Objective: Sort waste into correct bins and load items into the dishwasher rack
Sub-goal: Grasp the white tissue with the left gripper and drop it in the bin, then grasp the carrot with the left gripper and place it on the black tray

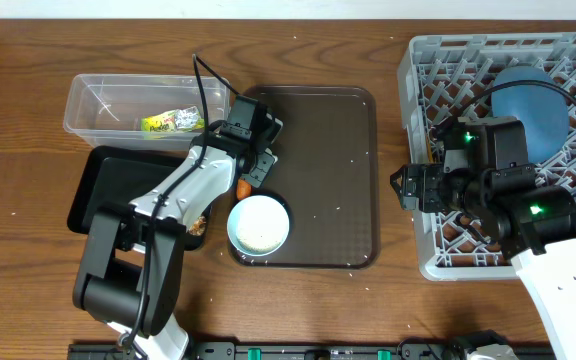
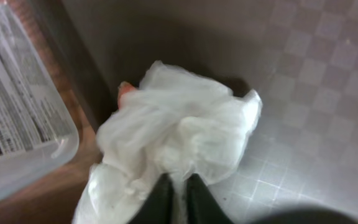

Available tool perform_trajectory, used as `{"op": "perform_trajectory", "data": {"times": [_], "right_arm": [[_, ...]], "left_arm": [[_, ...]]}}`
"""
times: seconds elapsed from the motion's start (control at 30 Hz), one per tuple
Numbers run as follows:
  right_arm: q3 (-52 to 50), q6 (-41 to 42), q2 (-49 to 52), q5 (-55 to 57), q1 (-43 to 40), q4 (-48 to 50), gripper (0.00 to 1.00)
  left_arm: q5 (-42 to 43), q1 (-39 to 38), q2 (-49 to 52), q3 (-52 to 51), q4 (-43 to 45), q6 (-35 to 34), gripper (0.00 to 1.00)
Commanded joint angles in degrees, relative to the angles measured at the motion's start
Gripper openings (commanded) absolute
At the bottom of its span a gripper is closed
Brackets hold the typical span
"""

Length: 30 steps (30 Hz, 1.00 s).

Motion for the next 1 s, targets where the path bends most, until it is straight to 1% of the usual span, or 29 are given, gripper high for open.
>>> {"op": "perform_trajectory", "data": {"times": [0.0,0.23,0.37,0.43,0.5,0.67,0.7,0.73,0.8,0.83,0.9,0.97], "right_arm": [[0.35,0.46,0.02,-0.09,-1.18,-0.11,0.89],[0.35,0.46,0.02,-0.09,-1.18,0.07,0.89],[0.35,0.44,0.02,-0.09,-1.18,0.02,0.89],[0.35,0.44,0.02,-0.09,-1.18,0.15,0.90],[0.35,0.46,0.02,-0.09,-1.18,0.33,0.90],[0.35,0.46,0.02,-0.09,-1.18,0.68,0.90],[0.35,0.46,0.02,-0.09,-1.18,0.70,0.90],[0.35,0.44,0.02,-0.09,-1.18,0.70,0.90],[0.35,0.44,0.02,-0.09,-1.18,0.46,0.90],[0.35,0.44,0.02,-0.09,-1.18,0.28,0.90],[0.35,0.44,0.02,-0.09,-1.18,0.17,0.90],[0.35,0.44,0.02,-0.09,-1.18,0.42,0.91]], "left_arm": [[-0.44,-0.46,-3.93,0.37,-0.79,-0.76,0.06],[-1.77,-1.55,-15.32,0.42,-2.29,-0.79,0.06],[-10.29,-0.24,-20.17,0.42,-0.72,-0.72,0.06],[-13.51,1.29,-20.63,0.39,0.96,0.11,0.06],[-13.44,3.58,-19.85,0.31,3.02,2.99,0.06],[-7.63,9.60,-13.25,0.31,7.80,3.52,0.07],[-7.80,10.71,-11.39,0.33,8.61,3.52,0.25],[-7.89,11.39,-10.38,0.33,8.79,3.48,0.34],[-7.89,11.96,-9.75,0.33,8.02,1.95,0.39],[-7.85,11.91,-10.14,0.35,7.04,0.70,0.40],[-6.64,10.71,-12.37,0.37,3.93,-4.00,0.40],[-2.58,8.83,-15.13,0.37,0.44,-5.20,0.40]]}}
